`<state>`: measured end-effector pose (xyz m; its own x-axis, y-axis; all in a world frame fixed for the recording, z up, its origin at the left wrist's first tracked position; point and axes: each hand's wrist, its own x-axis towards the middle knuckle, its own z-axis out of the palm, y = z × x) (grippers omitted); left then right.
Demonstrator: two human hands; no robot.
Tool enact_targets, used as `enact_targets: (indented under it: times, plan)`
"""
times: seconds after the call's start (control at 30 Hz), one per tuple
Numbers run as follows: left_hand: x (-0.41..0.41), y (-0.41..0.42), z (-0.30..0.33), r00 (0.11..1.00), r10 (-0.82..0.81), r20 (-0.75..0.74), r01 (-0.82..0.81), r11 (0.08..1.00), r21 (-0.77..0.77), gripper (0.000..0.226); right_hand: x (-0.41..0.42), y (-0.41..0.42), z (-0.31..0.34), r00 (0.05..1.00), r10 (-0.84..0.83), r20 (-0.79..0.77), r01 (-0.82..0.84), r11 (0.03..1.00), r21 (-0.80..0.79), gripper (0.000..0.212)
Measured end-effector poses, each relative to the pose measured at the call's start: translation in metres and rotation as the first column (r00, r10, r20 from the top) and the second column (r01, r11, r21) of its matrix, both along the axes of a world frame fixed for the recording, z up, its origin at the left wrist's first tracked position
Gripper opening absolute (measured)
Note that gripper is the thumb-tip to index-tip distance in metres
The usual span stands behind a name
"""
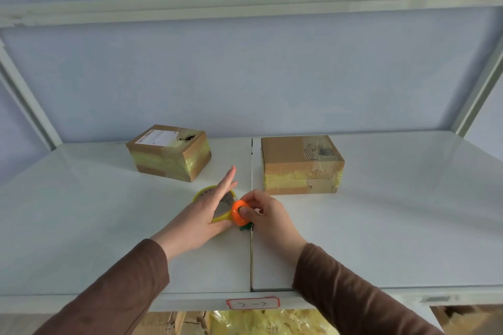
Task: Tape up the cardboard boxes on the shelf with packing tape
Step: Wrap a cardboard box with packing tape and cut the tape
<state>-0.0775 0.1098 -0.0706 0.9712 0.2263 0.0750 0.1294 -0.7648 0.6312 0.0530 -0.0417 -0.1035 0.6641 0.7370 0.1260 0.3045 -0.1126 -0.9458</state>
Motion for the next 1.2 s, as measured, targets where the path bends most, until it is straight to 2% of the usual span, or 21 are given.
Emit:
enact_targets:
  times: [0.1,0.2,0.37,0.5,0.6,0.7,0.77,0.83,0.9,1.1,1.17,1.2]
  plan:
    - [0.004,-0.001,0.001,0.999,-0.001,0.051,0.001,1.000,0.007,0.116,0.008,-0.009,0.009,0.965,-0.062,0.255,0.084,0.993,-0.077,0.016]
    - [0.021,-0.009,0.016,0.992,-0.003,0.123,0.000,1.000,0.026,0.105,0.015,-0.026,0.024,0.902,-0.166,0.399,0.168,0.985,0.031,0.021]
    - [0.061,-0.034,0.041,0.982,-0.105,0.154,0.090,0.991,0.102,0.085,0.042,-0.066,0.047,0.766,-0.383,0.517,0.304,0.923,0.235,0.015]
    - [0.106,-0.055,0.056,0.970,-0.166,0.178,0.133,0.974,0.186,0.068,0.086,-0.096,0.061,0.694,-0.467,0.548,0.385,0.884,0.266,0.018]
    - [0.144,-0.063,0.061,0.979,-0.155,0.129,0.116,0.956,0.270,0.063,0.125,-0.110,0.067,0.733,-0.350,0.583,0.353,0.929,0.112,0.038]
    - [0.175,-0.058,0.060,0.993,-0.112,0.039,0.089,0.922,0.376,0.065,0.157,-0.112,0.069,0.784,-0.059,0.618,0.211,0.961,-0.177,0.072]
    - [0.191,-0.052,0.056,0.997,-0.055,-0.051,0.072,0.881,0.468,0.069,0.174,-0.108,0.070,0.768,0.132,0.627,0.105,0.940,-0.326,0.084]
    - [0.200,-0.047,0.050,0.993,-0.004,-0.120,0.066,0.851,0.520,0.070,0.185,-0.101,0.070,0.726,0.264,0.635,0.031,0.910,-0.413,0.085]
    - [0.207,-0.046,0.042,0.991,0.027,-0.133,0.050,0.838,0.544,0.068,0.191,-0.096,0.066,0.681,0.312,0.662,0.001,0.904,-0.428,0.080]
    - [0.215,-0.045,0.032,0.992,0.061,-0.109,0.009,0.834,0.551,0.065,0.200,-0.089,0.054,0.627,0.314,0.713,-0.023,0.922,-0.386,0.067]
    - [0.211,-0.049,0.030,0.995,0.101,-0.011,-0.083,0.868,0.490,0.059,0.201,-0.090,0.054,0.685,0.318,0.655,-0.077,0.926,-0.369,0.068]
    - [0.208,-0.050,0.029,0.985,0.155,0.070,-0.170,0.898,0.407,0.056,0.201,-0.091,0.053,0.756,0.312,0.576,-0.130,0.933,-0.334,0.070]
